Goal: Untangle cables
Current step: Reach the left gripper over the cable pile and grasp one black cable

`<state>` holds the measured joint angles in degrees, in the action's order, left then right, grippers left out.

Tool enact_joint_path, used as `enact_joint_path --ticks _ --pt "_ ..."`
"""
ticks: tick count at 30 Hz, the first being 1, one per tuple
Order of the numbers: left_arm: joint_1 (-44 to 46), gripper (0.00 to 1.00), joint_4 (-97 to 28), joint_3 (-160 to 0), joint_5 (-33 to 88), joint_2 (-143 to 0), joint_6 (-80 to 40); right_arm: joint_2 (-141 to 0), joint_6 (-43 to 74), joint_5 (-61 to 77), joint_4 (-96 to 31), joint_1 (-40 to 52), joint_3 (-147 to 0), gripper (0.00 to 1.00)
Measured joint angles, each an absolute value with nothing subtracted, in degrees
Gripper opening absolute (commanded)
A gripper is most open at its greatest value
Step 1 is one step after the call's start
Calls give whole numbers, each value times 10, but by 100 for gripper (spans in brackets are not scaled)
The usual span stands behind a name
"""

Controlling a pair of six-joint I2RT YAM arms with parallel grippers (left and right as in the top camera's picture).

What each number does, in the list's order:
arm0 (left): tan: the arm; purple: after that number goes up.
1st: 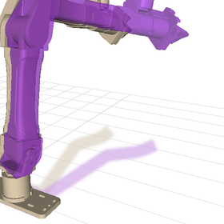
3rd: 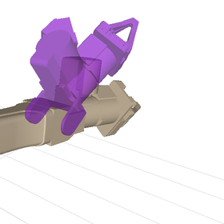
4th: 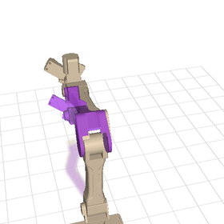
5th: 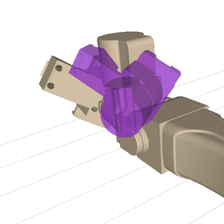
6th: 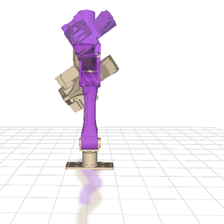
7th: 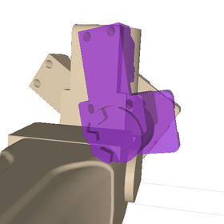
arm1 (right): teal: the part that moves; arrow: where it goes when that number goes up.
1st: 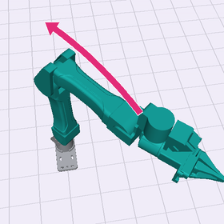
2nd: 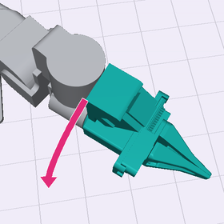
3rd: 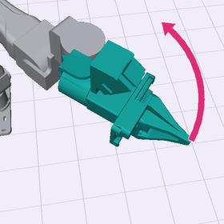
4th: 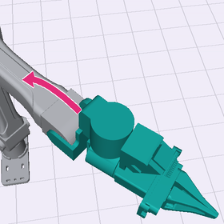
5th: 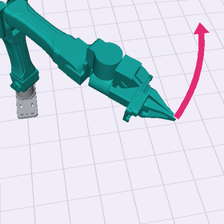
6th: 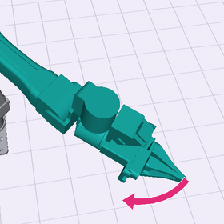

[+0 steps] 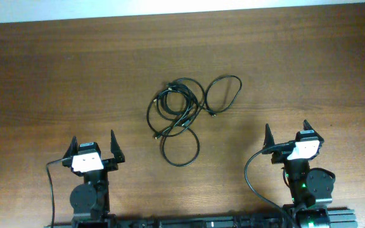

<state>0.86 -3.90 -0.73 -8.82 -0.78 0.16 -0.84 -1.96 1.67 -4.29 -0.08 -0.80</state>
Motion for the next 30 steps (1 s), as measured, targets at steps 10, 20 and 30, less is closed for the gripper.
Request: enact_joint_path --ticks 10,20,30 --pt "10 99 -154 -359 146 -319 -1 -7 -20 13 -44 -2 -8 98" --pt "10 99 -149 -404 208 -339 -1 -7 -19 13 -44 -2 -8 98" --pt "27 98 -518 -715 263 -668 18 -6 -20 13 -44 -2 -8 98"
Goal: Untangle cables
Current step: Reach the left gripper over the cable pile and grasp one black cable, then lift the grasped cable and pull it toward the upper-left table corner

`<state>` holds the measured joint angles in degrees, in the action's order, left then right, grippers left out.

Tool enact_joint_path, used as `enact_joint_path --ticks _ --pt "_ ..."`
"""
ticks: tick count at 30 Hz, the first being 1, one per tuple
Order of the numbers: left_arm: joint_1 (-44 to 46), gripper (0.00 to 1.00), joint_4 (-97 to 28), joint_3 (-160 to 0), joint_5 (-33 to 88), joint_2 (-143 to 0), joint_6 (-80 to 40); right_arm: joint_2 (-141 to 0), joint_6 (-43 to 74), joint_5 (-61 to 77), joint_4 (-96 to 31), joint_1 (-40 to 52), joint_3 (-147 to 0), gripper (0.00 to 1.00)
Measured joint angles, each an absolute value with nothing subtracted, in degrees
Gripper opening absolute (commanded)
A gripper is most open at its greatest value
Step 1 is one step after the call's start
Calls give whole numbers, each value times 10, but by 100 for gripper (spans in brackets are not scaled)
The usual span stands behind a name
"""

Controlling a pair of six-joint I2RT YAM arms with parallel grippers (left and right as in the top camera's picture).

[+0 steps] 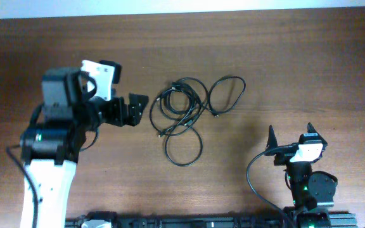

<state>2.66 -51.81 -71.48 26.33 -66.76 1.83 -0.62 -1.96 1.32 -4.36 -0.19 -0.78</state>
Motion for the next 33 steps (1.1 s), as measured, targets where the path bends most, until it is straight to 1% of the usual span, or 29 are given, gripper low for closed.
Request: enact_joint_path --ticks 4,8,12,14,17,18,19,20,21,25,27,28,30,33 --pt "83 99 -564 -753 266 -754 34 -6 -19 13 -44 -2 -8 98" --pt "156 98 -561 -755 307 -828 34 -6 -19 13 -44 -2 -8 99" --pt "223 98 -564 -757 317 -908 35 -6 -19 13 -44 -2 -8 98" --pt "267 99 -563 -757 277 -958 43 -6 -20 13 -44 -2 -8 98" --pt "311 99 -559 -757 157 -1005 50 -6 -20 13 -44 -2 -8 98" --pt "321 97 -554 -757 127 -1018 50 -6 -20 13 -44 -2 -8 98" --pt "328 87 -539 -757 101 -1031 50 -6 -19 13 -44 -2 -8 98" --pt "331 79 -528 -757 87 -1042 51 -6 -19 13 -44 -2 -8 98" --pt "334 75 -519 -757 72 -1056 55 -6 -20 13 -44 -2 -8 98" --pt "336 41 -511 -757 64 -1078 60 -6 -20 13 -44 -2 -8 98" --pt "338 27 -502 -757 64 -1078 60 -6 -19 13 -44 -2 -8 98" --pt "338 22 -499 -757 64 -1078 61 -6 -19 13 -44 -2 -8 98" --pt "338 0 -494 -757 64 -1078 61 -6 -20 13 -44 -2 -8 98" --pt "338 0 -488 -757 64 -1078 62 -6 -20 13 -44 -2 -8 98"
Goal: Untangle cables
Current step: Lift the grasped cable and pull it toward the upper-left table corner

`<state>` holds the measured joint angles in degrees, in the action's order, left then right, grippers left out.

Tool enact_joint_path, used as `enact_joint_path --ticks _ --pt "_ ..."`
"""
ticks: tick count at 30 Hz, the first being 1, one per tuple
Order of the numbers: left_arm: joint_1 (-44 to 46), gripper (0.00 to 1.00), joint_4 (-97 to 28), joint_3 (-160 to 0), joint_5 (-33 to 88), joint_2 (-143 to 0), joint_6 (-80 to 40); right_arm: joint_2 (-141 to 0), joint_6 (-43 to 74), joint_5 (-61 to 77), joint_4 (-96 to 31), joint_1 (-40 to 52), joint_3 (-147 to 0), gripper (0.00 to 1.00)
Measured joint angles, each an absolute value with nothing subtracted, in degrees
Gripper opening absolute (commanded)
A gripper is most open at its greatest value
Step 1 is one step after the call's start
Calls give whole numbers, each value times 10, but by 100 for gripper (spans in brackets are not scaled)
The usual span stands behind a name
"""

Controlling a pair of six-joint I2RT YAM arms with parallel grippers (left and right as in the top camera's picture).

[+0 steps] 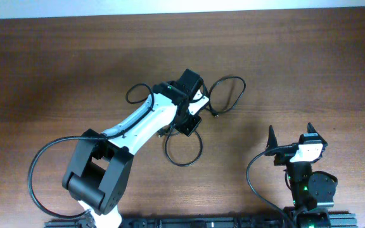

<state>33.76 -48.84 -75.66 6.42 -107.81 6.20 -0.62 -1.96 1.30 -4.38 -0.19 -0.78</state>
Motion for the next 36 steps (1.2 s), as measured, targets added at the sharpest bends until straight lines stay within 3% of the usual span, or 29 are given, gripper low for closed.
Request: enact_joint_path --ticks 9,15,21,23,32,36 --pt "337 0 -493 -866 121 -1060 17 -6 -20 13 -44 -2 -8 98" --pt "329 0 -473 -937 133 -940 -15 -6 -20 13 -44 -2 -8 98" --pt "251 0 -403 -944 135 -832 -60 -6 -20 13 -44 -2 -8 98" --pt "227 0 -363 -944 135 -808 -65 -6 -20 13 -44 -2 -8 98" --pt "177 0 39 -949 135 -758 -164 -6 -20 13 -43 -2 -7 98" --pt "165 0 91 -950 111 -756 -180 -6 -20 13 -43 -2 -7 98"
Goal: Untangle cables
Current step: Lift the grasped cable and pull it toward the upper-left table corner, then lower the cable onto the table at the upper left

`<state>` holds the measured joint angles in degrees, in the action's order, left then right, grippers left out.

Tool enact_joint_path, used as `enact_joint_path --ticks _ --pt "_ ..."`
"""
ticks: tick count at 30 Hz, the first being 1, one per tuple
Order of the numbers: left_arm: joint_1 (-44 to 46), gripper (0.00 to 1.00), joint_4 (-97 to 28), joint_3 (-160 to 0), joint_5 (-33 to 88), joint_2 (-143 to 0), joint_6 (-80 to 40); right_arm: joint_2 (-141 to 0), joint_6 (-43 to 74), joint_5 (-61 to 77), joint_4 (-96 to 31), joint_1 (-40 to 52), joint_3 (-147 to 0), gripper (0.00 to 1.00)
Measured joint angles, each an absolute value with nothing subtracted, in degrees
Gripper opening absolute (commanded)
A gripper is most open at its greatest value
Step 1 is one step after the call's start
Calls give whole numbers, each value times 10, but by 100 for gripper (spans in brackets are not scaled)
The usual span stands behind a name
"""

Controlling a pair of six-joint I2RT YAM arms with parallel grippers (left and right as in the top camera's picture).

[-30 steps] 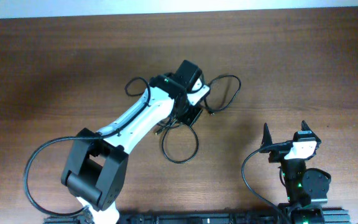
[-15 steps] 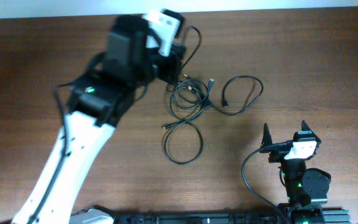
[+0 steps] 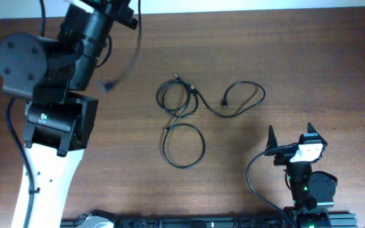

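My left arm is raised high over the table's far left, close to the camera. Its gripper (image 3: pixel 124 7) sits at the top edge of the overhead view, apparently shut on a black cable (image 3: pixel 136 44). That cable hangs blurred in the air, and its plug end (image 3: pixel 107 84) dangles free. On the wooden table (image 3: pixel 309 57) lies the other black cable (image 3: pixel 182 147), with a loop at mid-table, a smaller coil (image 3: pixel 175 98) behind it and a loop (image 3: pixel 244 100) to the right. My right gripper (image 3: pixel 291 134) rests open at the front right, away from the cables.
The raised left arm (image 3: pixel 56 120) covers much of the table's left side from above. The table's far edge (image 3: pixel 265 7) runs along the top. The right arm's own supply cable (image 3: pixel 251 174) curves beside its base.
My left gripper was down on the tangle at mid-table. It is now high at the far left with one cable hanging from it. The cable left on the table has spread out, its right loop farther right.
Both grippers stood open at their front rest places, with the tangled cables at mid-table. The left arm then stood left of the tangle, then reached into its middle. Now it holds one cable aloft and a looser cable lies on the table. The right arm stayed put.
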<state>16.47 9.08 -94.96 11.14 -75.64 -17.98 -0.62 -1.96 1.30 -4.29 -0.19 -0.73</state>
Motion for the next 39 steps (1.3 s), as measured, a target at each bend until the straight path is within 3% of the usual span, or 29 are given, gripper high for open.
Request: enact_joint_path --ticks 11,20,31,38,39 --pt "80 0 29 -952 19 -844 -150 -6 -20 13 -43 -2 -7 99" --pt "-78 0 7 -952 14 -992 -143 -6 -20 13 -43 -2 -7 98" --pt "-230 0 -135 -953 13 -1009 -143 -6 -20 13 -43 -2 -7 98" --pt "-230 0 -11 -953 172 -1023 -143 -6 -20 13 -43 -2 -7 99" --pt "-230 5 -30 -953 172 -1023 -143 -6 -19 13 -43 -2 -7 98"
